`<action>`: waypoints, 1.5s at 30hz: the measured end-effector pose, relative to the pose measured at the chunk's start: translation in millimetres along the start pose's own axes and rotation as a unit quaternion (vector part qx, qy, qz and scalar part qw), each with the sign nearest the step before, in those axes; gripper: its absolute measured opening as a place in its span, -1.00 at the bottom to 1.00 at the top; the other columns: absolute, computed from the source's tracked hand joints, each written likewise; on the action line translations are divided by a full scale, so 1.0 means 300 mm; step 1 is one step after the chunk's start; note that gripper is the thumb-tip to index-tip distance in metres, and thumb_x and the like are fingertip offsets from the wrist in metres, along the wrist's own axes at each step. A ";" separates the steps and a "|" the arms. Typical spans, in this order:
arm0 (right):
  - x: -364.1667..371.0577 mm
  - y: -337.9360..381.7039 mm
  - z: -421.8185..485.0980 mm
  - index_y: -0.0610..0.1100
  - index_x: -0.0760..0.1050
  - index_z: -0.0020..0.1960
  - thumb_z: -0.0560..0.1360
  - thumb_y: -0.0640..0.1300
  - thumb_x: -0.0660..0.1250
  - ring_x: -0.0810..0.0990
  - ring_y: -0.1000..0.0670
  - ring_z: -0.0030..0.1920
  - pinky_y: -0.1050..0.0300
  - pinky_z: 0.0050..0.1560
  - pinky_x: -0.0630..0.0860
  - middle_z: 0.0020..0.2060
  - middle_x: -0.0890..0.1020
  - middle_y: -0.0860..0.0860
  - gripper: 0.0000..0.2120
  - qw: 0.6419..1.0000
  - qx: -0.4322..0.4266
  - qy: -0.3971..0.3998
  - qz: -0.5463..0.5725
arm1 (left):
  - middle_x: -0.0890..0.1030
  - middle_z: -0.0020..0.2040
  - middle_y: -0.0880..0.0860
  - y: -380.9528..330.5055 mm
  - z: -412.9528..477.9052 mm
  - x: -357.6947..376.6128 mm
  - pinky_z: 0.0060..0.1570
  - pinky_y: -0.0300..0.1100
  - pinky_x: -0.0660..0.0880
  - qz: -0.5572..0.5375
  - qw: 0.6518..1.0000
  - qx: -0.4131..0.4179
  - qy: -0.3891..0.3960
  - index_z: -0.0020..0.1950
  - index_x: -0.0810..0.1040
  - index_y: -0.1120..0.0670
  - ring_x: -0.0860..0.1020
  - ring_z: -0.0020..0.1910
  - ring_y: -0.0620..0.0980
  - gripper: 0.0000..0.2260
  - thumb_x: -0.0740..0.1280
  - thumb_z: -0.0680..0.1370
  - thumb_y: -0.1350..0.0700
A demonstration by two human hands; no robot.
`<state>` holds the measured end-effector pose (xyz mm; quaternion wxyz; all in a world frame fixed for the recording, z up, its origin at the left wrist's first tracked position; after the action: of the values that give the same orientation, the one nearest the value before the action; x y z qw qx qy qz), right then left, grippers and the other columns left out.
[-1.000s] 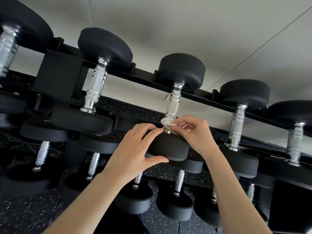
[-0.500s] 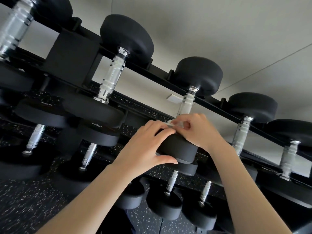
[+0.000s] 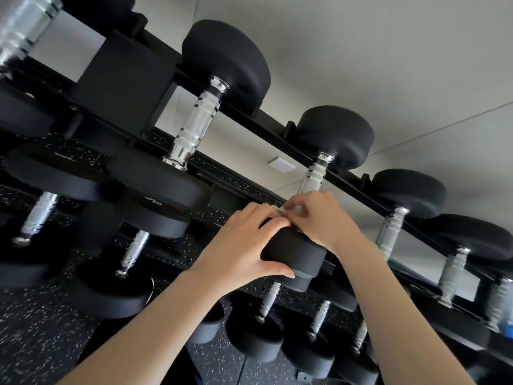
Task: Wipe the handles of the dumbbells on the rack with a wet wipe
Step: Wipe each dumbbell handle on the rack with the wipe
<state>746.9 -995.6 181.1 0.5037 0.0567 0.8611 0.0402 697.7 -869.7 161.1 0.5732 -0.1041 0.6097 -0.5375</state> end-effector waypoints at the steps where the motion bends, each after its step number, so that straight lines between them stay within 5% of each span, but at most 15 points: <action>1: 0.000 -0.002 0.000 0.04 0.60 -0.01 0.49 0.05 0.32 0.56 -0.09 -0.18 0.00 -0.15 0.56 -0.32 0.48 0.04 -0.85 1.000 0.004 -0.011 -0.001 | 0.40 0.14 -0.05 -0.001 -0.001 -0.001 0.03 -0.04 0.46 0.003 1.000 0.001 -0.001 0.20 0.44 0.04 0.40 0.10 0.00 -0.41 0.28 0.33 -0.32; 16: -0.066 0.030 0.037 -0.05 0.51 0.16 0.54 -0.02 0.25 0.56 -0.20 -0.03 -0.04 -0.08 0.55 -0.05 0.58 -0.16 -0.76 0.991 0.004 -0.076 -0.110 | 0.49 0.06 0.00 -0.001 0.005 -0.008 -0.05 -0.11 0.44 0.032 0.999 0.005 0.002 0.19 0.49 0.06 0.44 0.03 0.02 -0.38 0.20 0.33 -0.36; 21: -0.159 0.012 0.099 -0.07 0.50 0.17 0.56 -0.02 0.22 0.58 -0.23 -0.13 -0.06 -0.14 0.56 -0.12 0.60 -0.17 -0.77 0.981 0.000 -0.135 -0.136 | 0.48 0.05 -0.01 -0.002 0.002 -0.010 -0.06 -0.10 0.46 0.036 0.999 0.006 -0.002 0.18 0.46 0.04 0.45 0.02 0.02 -0.39 0.22 0.33 -0.37; 30: -0.198 -0.045 0.059 -0.12 0.59 0.06 0.54 -0.08 0.27 0.54 -0.15 -0.42 0.03 -0.40 0.52 -0.38 0.61 -0.10 -0.81 0.929 -0.063 -0.359 -0.062 | 0.47 0.05 0.00 0.001 0.003 -0.009 -0.08 -0.05 0.49 0.030 1.000 0.007 0.000 0.19 0.44 0.03 0.45 0.03 0.03 -0.40 0.32 0.31 -0.33; 37: -0.188 -0.067 0.048 -0.23 0.51 -0.02 0.54 -0.11 0.30 0.45 0.00 -0.46 0.13 -0.41 0.45 -0.39 0.47 0.07 -0.83 0.928 -0.054 -0.369 0.005 | 0.46 0.06 0.00 0.006 0.004 -0.002 -0.07 -0.01 0.51 0.031 0.999 0.008 0.009 0.21 0.43 0.03 0.44 0.04 0.03 -0.39 0.29 0.33 -0.34; 45: -0.149 -0.118 0.048 -0.24 0.45 0.08 0.56 -0.09 0.26 0.48 0.05 -0.36 0.25 -0.33 0.38 -0.32 0.52 0.03 -0.79 0.928 0.031 -0.359 0.093 | 0.45 0.07 -0.02 0.007 0.006 0.000 -0.12 -0.04 0.49 0.056 0.998 0.011 0.020 0.21 0.43 0.02 0.42 0.03 0.00 -0.38 0.24 0.34 -0.37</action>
<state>779.0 -1036.7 208.2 0.7713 0.1626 0.6143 0.0368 700.1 -869.7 160.1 0.5914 -0.0523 0.6198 -0.5131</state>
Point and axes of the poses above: each hand's wrist, its own z-axis towards the middle knuckle, its own x-axis out of the palm, y = z × x, the point moved 7 cm from there along z, towards the middle knuckle
